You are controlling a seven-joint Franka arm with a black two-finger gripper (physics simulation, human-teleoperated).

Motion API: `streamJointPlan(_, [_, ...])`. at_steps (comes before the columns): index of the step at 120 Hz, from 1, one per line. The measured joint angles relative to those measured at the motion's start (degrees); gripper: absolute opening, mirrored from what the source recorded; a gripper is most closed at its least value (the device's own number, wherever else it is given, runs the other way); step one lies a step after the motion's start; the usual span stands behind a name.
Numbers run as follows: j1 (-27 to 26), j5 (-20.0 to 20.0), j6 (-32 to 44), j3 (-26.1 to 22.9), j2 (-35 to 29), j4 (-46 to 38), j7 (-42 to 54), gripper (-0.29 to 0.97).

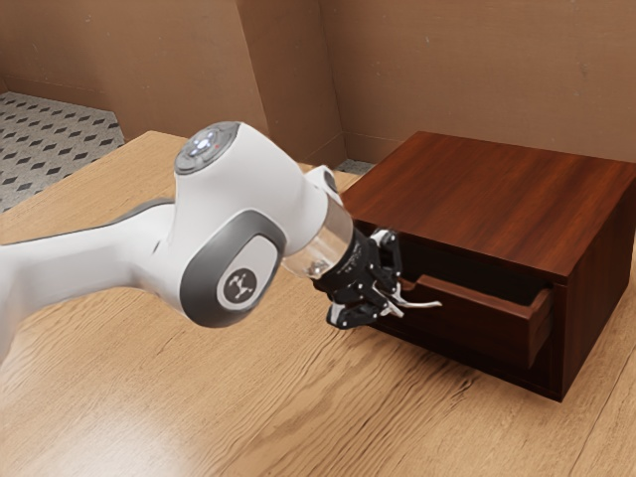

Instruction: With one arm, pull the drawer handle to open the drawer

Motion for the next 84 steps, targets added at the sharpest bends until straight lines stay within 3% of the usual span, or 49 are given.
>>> streamJointPlan(84, [0.8,-0.1,-0.7,-0.4,-7.3,-7.2,0.0,-0.11])
